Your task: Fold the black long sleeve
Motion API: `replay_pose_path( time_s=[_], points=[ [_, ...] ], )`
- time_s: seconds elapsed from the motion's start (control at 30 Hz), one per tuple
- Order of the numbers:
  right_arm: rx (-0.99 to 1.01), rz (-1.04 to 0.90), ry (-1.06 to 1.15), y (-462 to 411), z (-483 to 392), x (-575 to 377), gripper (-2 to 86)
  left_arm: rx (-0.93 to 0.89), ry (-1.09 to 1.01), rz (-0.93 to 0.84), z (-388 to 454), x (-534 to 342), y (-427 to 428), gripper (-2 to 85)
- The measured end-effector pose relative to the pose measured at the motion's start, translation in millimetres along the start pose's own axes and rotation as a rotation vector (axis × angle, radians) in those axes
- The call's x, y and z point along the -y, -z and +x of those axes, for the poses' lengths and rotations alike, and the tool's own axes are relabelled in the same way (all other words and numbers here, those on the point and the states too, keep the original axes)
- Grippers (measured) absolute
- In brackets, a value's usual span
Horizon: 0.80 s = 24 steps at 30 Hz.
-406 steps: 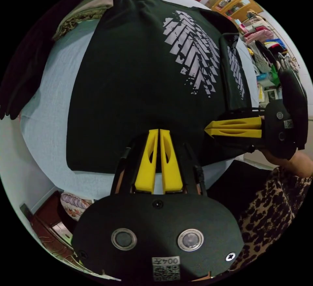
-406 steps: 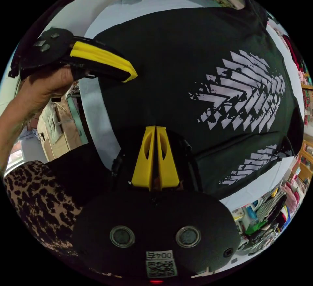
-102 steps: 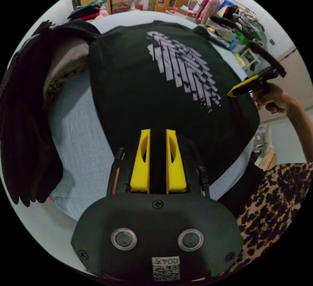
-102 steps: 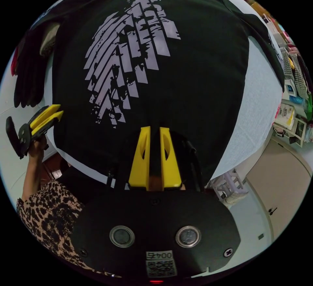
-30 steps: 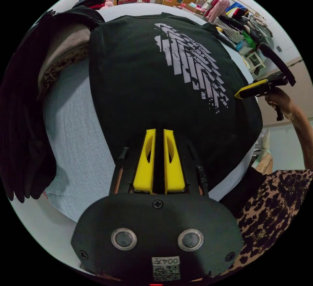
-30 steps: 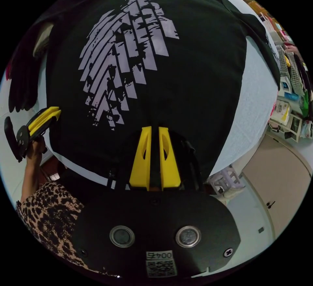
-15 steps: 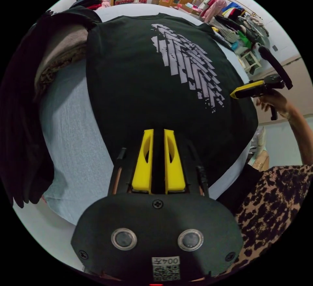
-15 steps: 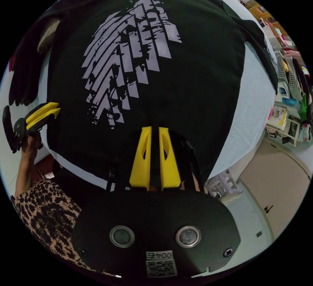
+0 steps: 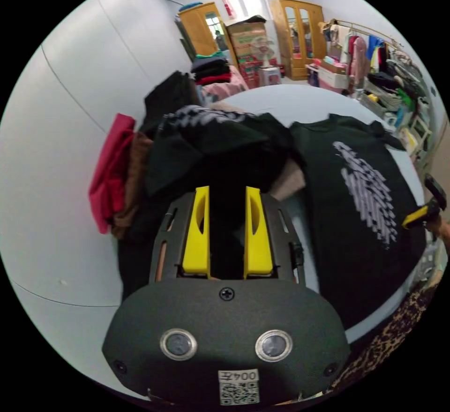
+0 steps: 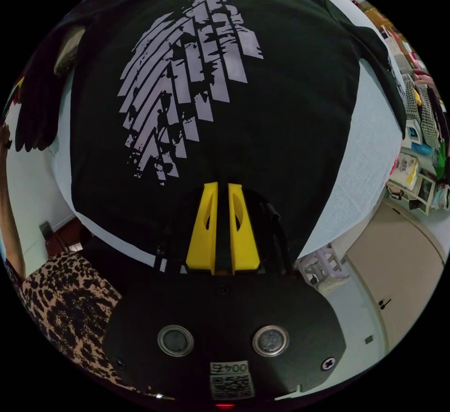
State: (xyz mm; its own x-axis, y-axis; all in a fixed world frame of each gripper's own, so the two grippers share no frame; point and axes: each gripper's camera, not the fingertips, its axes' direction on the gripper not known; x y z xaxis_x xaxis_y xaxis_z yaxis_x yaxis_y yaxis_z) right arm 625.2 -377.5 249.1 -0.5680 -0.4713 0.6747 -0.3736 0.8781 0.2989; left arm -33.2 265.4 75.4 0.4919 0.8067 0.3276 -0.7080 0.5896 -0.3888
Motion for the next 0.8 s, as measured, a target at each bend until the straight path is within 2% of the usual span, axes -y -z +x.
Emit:
replay_pose_path(
  time_s=[0.17,0.33,0.57,0.8],
  points=[
    [0.015,0.005,-0.037,1,5,0,4.3,0.172,-0.056,-0.062,-36,23,-12,16.9],
    [0.055,-0.038,-0.028,2,13,5,4.0,0.249,-0.094,-0.146,-48,34,-31,16.5],
    [0.017,-0.055,0.039,4,12,9,3.9,0.186,-0.034,-0.111,-75,46,-10,5.0],
    [0.042,-0.083,-0.022,5,19,13,4.1,0.044,0.093,-0.046,-123,46,40,2.4]
  ],
)
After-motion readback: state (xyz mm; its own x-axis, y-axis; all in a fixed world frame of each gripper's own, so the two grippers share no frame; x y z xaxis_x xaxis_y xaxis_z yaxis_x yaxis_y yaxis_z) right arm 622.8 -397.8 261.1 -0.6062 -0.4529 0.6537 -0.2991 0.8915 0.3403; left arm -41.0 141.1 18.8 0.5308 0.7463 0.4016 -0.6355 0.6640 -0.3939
